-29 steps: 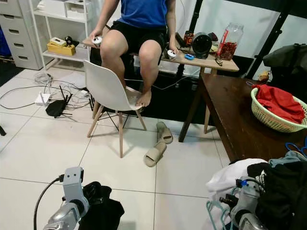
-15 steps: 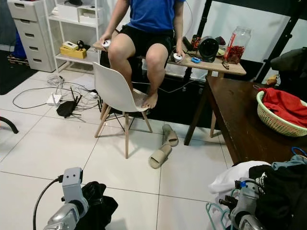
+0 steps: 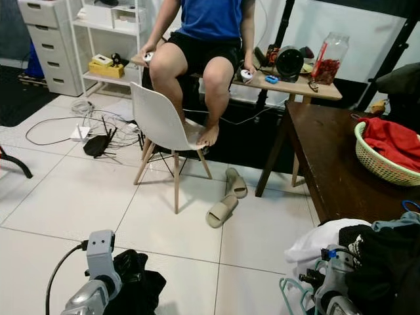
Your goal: Hang hanger
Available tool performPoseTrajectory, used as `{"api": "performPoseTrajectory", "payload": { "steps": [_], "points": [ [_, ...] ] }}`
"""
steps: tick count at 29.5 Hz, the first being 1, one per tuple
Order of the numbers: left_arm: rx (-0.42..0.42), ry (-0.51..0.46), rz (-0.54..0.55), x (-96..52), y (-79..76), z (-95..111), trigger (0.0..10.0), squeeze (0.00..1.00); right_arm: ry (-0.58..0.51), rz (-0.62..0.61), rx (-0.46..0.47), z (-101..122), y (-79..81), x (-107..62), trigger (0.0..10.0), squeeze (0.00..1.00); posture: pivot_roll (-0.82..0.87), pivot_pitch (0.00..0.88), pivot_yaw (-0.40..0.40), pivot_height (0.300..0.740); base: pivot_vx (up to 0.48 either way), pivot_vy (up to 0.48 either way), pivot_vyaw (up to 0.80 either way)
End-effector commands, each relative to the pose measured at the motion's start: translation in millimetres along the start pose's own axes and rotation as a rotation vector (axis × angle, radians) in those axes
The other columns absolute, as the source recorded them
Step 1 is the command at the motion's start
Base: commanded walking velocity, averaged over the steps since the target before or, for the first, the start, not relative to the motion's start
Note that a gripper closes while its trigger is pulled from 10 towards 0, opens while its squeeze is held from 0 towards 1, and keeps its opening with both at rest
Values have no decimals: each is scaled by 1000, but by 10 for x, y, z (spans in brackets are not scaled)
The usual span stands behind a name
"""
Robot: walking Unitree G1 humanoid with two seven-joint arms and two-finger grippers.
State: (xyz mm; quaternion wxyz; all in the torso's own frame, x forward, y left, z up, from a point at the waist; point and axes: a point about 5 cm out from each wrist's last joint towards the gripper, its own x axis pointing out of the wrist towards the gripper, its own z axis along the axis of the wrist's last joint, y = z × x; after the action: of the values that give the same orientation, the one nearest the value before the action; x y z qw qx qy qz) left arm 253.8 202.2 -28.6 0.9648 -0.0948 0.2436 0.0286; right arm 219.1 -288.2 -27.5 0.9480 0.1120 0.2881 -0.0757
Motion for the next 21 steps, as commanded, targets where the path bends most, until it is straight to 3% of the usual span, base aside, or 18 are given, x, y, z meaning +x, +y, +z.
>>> {"api": "performPoseTrajectory", "payload": {
  "steps": [1,6,21],
  "points": [
    [-7,-27,-17,0,-40,12,10000,0,-29,-16,8,47,-53,-15,10000,0,-35,0,-126,740,0,0,0],
    [1,-24,-20,-1,-39,9,10000,0,-31,-15,10,47,-58,-18,10000,0,-32,0,-128,740,0,144,0],
    [13,-25,-36,-6,-48,4,10000,0,-36,-13,19,42,-61,-23,10000,0,-38,0,-118,740,0,475,0]
  ]
}}
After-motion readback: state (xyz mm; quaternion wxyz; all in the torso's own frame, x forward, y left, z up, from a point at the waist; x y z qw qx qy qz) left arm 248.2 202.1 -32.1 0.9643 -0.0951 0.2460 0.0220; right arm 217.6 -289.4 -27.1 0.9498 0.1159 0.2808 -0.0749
